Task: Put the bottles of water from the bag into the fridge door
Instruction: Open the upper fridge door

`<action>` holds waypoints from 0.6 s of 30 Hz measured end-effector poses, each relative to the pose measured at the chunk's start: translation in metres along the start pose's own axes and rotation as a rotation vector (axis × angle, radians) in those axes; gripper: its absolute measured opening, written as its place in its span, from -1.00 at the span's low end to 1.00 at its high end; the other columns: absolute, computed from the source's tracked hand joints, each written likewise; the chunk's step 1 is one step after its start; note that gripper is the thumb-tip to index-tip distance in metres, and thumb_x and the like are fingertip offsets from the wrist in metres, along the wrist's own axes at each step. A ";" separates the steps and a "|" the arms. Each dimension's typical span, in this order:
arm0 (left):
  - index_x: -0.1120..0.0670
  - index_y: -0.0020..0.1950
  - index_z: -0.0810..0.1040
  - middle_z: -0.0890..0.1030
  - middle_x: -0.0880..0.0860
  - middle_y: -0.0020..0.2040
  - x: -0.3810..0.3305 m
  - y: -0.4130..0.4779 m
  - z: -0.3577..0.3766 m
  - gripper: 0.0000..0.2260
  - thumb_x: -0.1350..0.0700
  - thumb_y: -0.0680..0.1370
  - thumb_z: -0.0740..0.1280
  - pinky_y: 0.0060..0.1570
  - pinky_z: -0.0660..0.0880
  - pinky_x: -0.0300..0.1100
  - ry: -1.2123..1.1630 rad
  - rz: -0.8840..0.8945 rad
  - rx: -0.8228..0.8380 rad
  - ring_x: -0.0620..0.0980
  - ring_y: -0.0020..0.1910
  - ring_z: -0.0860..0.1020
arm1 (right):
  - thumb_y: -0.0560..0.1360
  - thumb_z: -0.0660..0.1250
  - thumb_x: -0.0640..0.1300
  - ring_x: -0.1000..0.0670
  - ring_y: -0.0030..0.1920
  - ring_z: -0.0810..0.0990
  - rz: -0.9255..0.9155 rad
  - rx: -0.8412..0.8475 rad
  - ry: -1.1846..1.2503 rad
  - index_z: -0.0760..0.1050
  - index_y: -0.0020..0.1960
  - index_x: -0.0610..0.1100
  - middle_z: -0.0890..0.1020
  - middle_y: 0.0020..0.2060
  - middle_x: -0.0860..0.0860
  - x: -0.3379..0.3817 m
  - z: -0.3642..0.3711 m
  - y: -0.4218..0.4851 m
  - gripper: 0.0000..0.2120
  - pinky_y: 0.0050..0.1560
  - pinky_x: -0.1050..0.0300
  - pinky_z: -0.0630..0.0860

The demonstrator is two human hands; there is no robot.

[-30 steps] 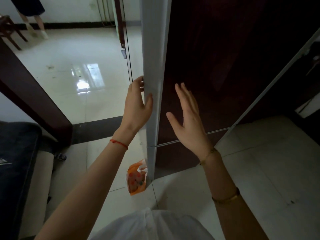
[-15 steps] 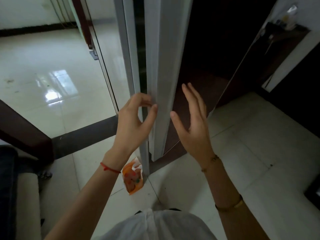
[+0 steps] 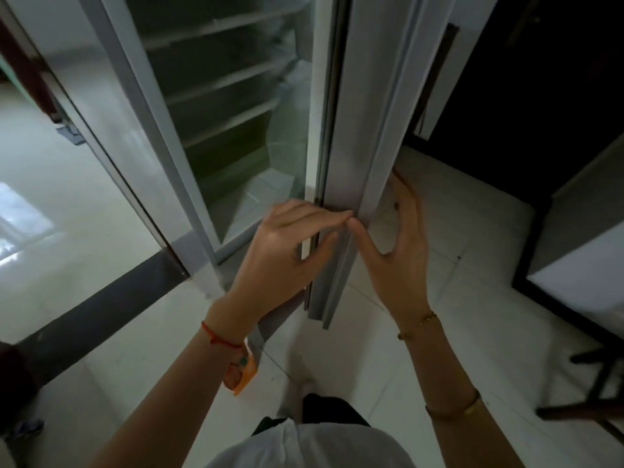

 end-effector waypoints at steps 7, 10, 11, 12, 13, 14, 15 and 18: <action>0.22 0.22 0.60 0.59 0.17 0.17 -0.008 0.021 0.020 -0.72 0.29 0.51 0.39 0.17 0.48 -0.01 0.036 0.037 -0.072 0.05 0.20 0.52 | 0.55 0.32 0.01 0.02 0.46 0.31 0.022 -0.145 -0.123 0.23 0.50 -0.15 0.34 0.45 -0.04 -0.019 -0.039 -0.009 -0.40 0.44 0.01 0.31; 0.17 0.27 0.57 0.54 0.16 0.27 -0.009 0.029 0.031 -0.69 0.24 0.52 0.39 0.29 0.42 -0.03 0.002 0.057 -0.009 0.04 0.31 0.47 | 0.55 0.33 -0.02 -0.01 0.45 0.31 0.022 -0.206 -0.188 0.22 0.51 -0.16 0.35 0.45 -0.03 -0.025 -0.054 -0.008 -0.39 0.41 -0.08 0.33; 0.16 0.29 0.55 0.53 0.15 0.29 -0.011 0.032 0.036 -0.67 0.23 0.53 0.38 0.31 0.41 -0.02 -0.010 0.057 0.016 0.03 0.33 0.46 | 0.55 0.33 -0.03 -0.03 0.45 0.32 0.017 -0.223 -0.209 0.22 0.51 -0.16 0.35 0.45 -0.04 -0.028 -0.059 -0.007 -0.39 0.41 -0.11 0.33; 0.16 0.32 0.53 0.52 0.13 0.31 -0.012 0.034 0.042 -0.65 0.22 0.53 0.38 0.32 0.40 0.00 -0.021 0.053 0.039 0.02 0.35 0.45 | 0.55 0.32 -0.04 -0.03 0.45 0.32 0.009 -0.237 -0.226 0.21 0.52 -0.16 0.35 0.45 -0.04 -0.030 -0.063 -0.007 -0.39 0.40 -0.12 0.33; 0.16 0.34 0.50 0.52 0.12 0.32 -0.014 0.037 0.047 -0.63 0.20 0.53 0.38 0.33 0.41 0.02 -0.031 0.048 0.056 0.02 0.37 0.44 | 0.55 0.32 -0.05 -0.03 0.44 0.33 0.002 -0.250 -0.240 0.21 0.52 -0.15 0.35 0.45 -0.03 -0.034 -0.068 -0.006 -0.40 0.41 -0.13 0.33; 0.16 0.36 0.49 0.51 0.11 0.33 -0.016 0.040 0.052 -0.62 0.19 0.54 0.38 0.34 0.40 0.04 -0.043 0.043 0.070 0.02 0.38 0.44 | 0.56 0.32 -0.06 -0.01 0.45 0.32 0.001 -0.263 -0.254 0.20 0.52 -0.14 0.34 0.45 -0.02 -0.038 -0.072 -0.005 -0.40 0.43 -0.11 0.31; 0.16 0.37 0.48 0.51 0.11 0.34 -0.019 0.043 0.057 -0.61 0.17 0.54 0.37 0.34 0.40 0.04 -0.055 0.040 0.081 0.02 0.38 0.43 | 0.56 0.32 -0.06 0.00 0.45 0.31 0.008 -0.277 -0.265 0.19 0.53 -0.11 0.34 0.46 -0.01 -0.042 -0.077 -0.005 -0.40 0.45 -0.08 0.29; 0.14 0.39 0.45 0.50 0.10 0.34 -0.028 0.053 0.072 -0.60 0.13 0.56 0.35 0.37 0.38 0.03 -0.072 0.036 0.108 0.01 0.38 0.42 | 0.57 0.30 -0.04 0.03 0.47 0.28 0.013 -0.310 -0.305 0.17 0.53 -0.07 0.32 0.47 0.00 -0.055 -0.091 -0.001 -0.41 0.51 0.13 0.20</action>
Point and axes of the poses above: each hand's wrist, its own y-axis towards the middle knuckle, its own z-axis out of the palm, x = y × z, the point moved 1 cm from there along y, towards the middle knuckle
